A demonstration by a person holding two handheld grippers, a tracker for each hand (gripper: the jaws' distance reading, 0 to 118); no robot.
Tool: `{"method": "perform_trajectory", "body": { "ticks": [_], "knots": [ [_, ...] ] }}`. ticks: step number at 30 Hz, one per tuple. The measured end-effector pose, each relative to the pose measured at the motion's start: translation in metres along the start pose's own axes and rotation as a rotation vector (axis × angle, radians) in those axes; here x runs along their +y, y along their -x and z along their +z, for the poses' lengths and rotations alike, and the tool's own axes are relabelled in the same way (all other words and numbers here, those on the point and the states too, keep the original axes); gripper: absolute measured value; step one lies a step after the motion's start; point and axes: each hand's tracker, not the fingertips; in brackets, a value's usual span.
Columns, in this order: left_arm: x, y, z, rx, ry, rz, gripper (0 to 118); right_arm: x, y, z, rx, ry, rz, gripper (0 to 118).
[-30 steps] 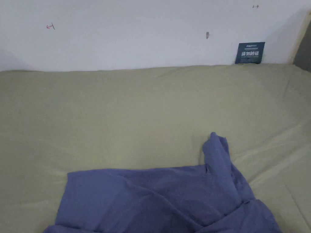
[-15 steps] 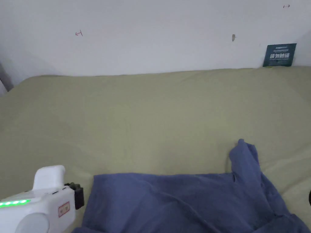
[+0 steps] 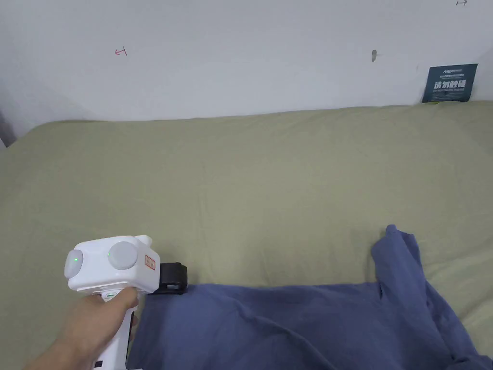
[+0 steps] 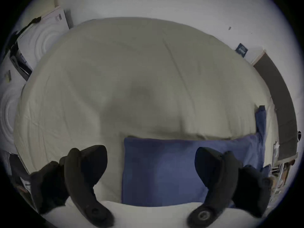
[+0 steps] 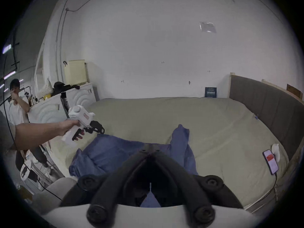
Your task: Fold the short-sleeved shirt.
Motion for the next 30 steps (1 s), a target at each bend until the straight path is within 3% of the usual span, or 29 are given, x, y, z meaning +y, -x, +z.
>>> {"method": "perform_trajectory", "body": {
  "ticks": [2,7,10,12,13,14,15,16,20,23,25,27,28,30],
  "knots": [
    [0.005,-0.003,-0.003,0.058,0.003,-0.044,111,0.0,-0.003,-0.001,0.001,0.008,-0.007,1],
    [-0.002,-0.001,-0.037,0.052,0.077,-0.007,109,0.001,-0.004,-0.004,0.004,0.017,-0.022,1],
    [-0.01,-0.006,-0.032,0.031,0.1,-0.038,92,0.001,-0.003,-0.005,0.007,0.022,-0.026,1],
    [-0.011,-0.008,-0.025,0.069,0.061,-0.077,89,0.0,-0.002,-0.005,0.011,0.026,-0.034,1],
    [-0.012,-0.008,-0.017,0.051,0.04,-0.066,74,0.0,-0.003,-0.006,0.015,0.029,-0.041,1],
    [-0.013,-0.007,-0.01,0.012,0.018,-0.05,48,-0.001,-0.003,-0.007,0.018,0.031,-0.047,1],
    [-0.012,-0.004,-0.008,-0.046,0.022,-0.019,9,-0.001,-0.003,-0.009,0.018,0.035,-0.049,1],
    [-0.013,-0.004,0.0,-0.055,0.005,0.007,3,-0.001,-0.003,-0.01,0.015,0.038,-0.045,1],
    [-0.024,-0.021,0.023,-0.028,-0.062,-0.125,3,0.003,-0.013,-0.019,0.026,0.041,-0.037,1],
    [-0.027,-0.018,0.034,-0.073,-0.058,-0.09,3,0.017,-0.038,-0.042,0.037,0.056,-0.049,1],
    [-0.027,-0.015,0.038,-0.085,-0.057,-0.068,3,0.03,-0.062,-0.07,0.014,0.106,0.013,1],
    [-0.031,-0.015,0.042,-0.08,-0.065,-0.07,3,0.041,-0.088,-0.108,0.023,0.196,0.019,3],
    [-0.033,-0.015,0.044,-0.077,-0.069,-0.069,3,0.046,-0.103,-0.131,0.057,0.266,-0.004,25],
    [-0.035,-0.013,0.047,-0.081,-0.07,-0.057,3,0.045,-0.127,-0.177,0.028,0.392,-0.064,108]
  ]
}}
